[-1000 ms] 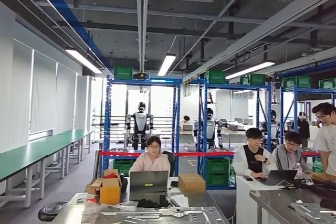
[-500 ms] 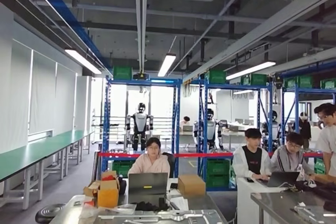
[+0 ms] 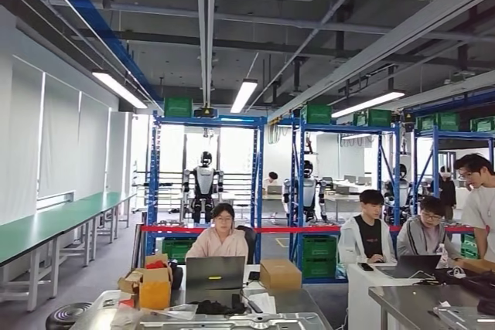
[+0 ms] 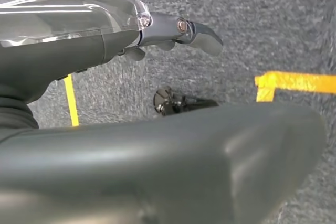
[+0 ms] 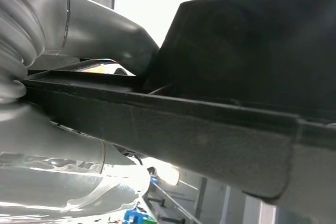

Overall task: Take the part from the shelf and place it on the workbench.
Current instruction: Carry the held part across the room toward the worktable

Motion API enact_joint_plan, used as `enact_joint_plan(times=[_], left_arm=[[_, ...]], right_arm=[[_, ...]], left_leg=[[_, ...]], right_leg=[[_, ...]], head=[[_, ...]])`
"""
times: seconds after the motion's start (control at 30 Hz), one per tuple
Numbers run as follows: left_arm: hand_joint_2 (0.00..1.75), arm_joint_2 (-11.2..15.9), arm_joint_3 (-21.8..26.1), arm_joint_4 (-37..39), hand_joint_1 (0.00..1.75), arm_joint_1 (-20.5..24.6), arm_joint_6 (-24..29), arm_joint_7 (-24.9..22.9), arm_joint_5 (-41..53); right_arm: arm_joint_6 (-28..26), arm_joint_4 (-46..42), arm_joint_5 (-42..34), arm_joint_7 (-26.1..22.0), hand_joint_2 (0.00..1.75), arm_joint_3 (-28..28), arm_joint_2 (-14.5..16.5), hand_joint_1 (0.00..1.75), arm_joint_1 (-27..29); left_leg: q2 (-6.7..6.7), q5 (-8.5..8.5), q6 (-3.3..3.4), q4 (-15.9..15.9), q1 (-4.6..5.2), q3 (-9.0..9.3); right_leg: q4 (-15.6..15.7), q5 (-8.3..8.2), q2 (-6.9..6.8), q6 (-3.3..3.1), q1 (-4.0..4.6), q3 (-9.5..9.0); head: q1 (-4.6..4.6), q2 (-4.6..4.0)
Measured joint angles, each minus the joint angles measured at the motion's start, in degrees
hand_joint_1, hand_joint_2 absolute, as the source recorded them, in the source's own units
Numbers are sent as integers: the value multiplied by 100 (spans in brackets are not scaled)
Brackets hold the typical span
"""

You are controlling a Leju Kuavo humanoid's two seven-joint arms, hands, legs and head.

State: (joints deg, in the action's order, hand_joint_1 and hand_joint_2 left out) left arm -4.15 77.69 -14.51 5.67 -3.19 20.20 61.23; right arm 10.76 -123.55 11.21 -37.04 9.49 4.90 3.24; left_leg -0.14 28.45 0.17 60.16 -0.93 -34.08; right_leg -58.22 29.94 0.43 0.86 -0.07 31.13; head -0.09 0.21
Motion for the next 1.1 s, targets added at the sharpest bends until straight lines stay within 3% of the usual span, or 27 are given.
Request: enact_joint_plan(times=[0.07,0.13,0.23,0.27,0.3,0.4,0.47,0.53,0.63,0.73,0.77,0.8,0.83,0.9,0.93,0.97,1.1], left_arm=[[175,1,-2,0,0,-5,1,4,0],[175,6,-5,0,0,1,1,9,-1],[175,9,-10,0,0,8,0,11,-1],[175,9,-11,0,0,6,0,11,-1],[175,9,-11,0,0,3,0,11,-1],[175,7,-12,0,0,2,0,12,-1],[175,2,-13,0,0,9,0,13,-1],[175,-1,-15,0,0,12,-1,13,-1],[175,-1,-19,0,0,20,-4,17,-1],[175,2,-21,0,0,4,-9,16,-1],[175,4,-21,0,0,-8,-8,15,-1],[175,6,-21,0,0,-19,-7,14,-1],[175,7,-21,0,0,-22,-5,14,-1],[175,7,-21,0,0,-19,-4,14,-1],[175,7,-22,0,0,-15,-4,15,-1],[175,7,-23,0,0,-12,-4,15,-1],[175,7,-26,0,0,-18,0,16,-1]], right_arm=[[-1,-1,1,4,175,0,0,175,1],[-2,-3,0,6,175,0,0,175,-4],[-3,0,0,6,175,2,-1,175,3],[-3,3,0,6,175,2,-1,175,7],[-3,4,0,6,175,2,-1,175,7],[-3,4,-3,6,175,3,-2,175,4],[-2,3,-12,5,175,4,-3,175,1],[-2,0,-20,4,175,0,-3,175,6],[-1,-12,-28,1,175,-7,-3,175,10],[-1,-9,-33,-3,175,-7,-3,175,15],[-1,-4,-33,-3,175,-8,-3,175,23],[-1,0,-35,-3,175,-8,-3,175,29],[-1,4,-37,-3,175,-9,-3,175,36],[1,6,-42,-3,175,-10,-3,175,46],[2,6,-45,-3,175,-10,-3,175,44],[3,5,-48,-4,175,-10,-3,175,43],[7,-2,-55,-7,175,-12,-3,175,44]], left_leg=[[-3,15,65,-20,-7,10],[-2,23,122,-37,-30,31],[-1,53,170,-38,-25,50],[-3,68,178,-38,-20,64],[-6,87,183,-38,-15,86],[-18,164,171,-47,7,201],[-17,200,129,-61,10,232],[-7,210,60,-99,4,245],[3,342,-14,59,1,212],[2,731,-56,1032,-13,-316],[2,767,-71,1284,-16,-486],[2,692,-84,1355,-19,-573],[2,502,-93,1206,-25,-553],[3,40,-101,538,-37,-307],[3,-75,-86,237,-37,-178],[0,-104,-56,66,-31,-103],[-9,-4,97,-18,-14,-39]], right_leg=[[-13,35,-8,46,-7,-2],[-301,212,-17,106,-20,122],[-1382,619,-22,157,-35,712],[-1603,630,-21,157,-35,864],[-1601,527,-21,146,-33,909],[-630,-126,-24,32,4,553],[-174,-270,-30,-51,49,365],[-62,-225,-26,-98,74,321],[112,-236,-32,-150,26,187],[154,-194,-42,-189,15,85],[154,-167,-38,-191,15,57],[152,-137,-31,-186,14,20],[148,-99,-25,-173,10,-28],[123,-3,-17,-125,7,-127],[97,46,-14,-91,14,-156],[77,81,-13,-59,22,-167],[53,169,-17,44,17,-183]], head=[[-1,0],[-1,0],[-2,-1],[-2,-1],[-2,-2],[-2,-2],[-3,1],[-5,3],[-4,2],[-2,0],[-2,0],[-2,-1],[-2,0],[-3,-1],[-4,-1],[-5,-2],[-9,-1]])
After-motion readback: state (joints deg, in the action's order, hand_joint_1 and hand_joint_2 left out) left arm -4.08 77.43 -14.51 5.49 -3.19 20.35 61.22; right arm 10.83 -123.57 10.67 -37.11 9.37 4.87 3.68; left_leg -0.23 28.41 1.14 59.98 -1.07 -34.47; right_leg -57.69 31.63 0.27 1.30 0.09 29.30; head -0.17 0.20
